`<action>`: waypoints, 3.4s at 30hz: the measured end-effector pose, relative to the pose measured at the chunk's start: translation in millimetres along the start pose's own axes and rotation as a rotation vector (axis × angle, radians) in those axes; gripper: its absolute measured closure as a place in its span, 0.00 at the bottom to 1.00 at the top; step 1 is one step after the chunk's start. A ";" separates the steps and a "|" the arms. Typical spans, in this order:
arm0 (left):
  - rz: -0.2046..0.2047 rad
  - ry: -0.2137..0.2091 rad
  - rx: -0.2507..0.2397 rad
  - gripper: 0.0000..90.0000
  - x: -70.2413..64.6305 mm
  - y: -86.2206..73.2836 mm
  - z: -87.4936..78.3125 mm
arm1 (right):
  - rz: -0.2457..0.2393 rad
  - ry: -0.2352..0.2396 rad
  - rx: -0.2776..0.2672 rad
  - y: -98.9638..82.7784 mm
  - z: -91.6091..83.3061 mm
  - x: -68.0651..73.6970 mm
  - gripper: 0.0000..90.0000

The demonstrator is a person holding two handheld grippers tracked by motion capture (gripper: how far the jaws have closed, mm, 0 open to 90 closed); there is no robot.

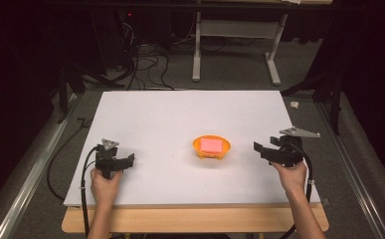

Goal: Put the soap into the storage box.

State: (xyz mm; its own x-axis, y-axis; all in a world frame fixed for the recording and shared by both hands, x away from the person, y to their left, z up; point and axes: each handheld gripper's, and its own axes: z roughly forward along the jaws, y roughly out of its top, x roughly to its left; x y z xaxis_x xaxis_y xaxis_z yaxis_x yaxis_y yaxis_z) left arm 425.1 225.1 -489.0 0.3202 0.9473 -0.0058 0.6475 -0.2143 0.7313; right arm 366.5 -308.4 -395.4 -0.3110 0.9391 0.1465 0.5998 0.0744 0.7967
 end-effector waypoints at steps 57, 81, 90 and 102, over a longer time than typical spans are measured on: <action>0.000 0.000 0.000 0.19 0.0 0.0 0.0 | 0.044 -0.047 0.050 -34.8 30.7 -9.8 0.32; 0.000 0.000 0.000 0.19 0.0 0.0 0.0 | 0.044 -0.098 0.079 -44.0 46.2 -16.5 0.32; 0.000 0.000 0.000 0.19 0.0 0.0 0.0 | 0.026 -0.133 0.079 -47.0 52.0 -16.9 0.33; -0.001 0.000 0.000 0.19 0.0 0.0 0.0 | 0.010 -0.156 0.083 -48.4 57.7 -16.0 0.34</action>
State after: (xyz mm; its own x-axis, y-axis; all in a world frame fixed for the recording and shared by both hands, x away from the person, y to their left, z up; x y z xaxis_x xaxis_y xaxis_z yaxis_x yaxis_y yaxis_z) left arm 425.1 225.1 -489.0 0.3197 0.9475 -0.0065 0.6478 -0.2136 0.7313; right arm 385.0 -307.6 -470.2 -0.1903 0.9801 0.0557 0.6634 0.0866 0.7432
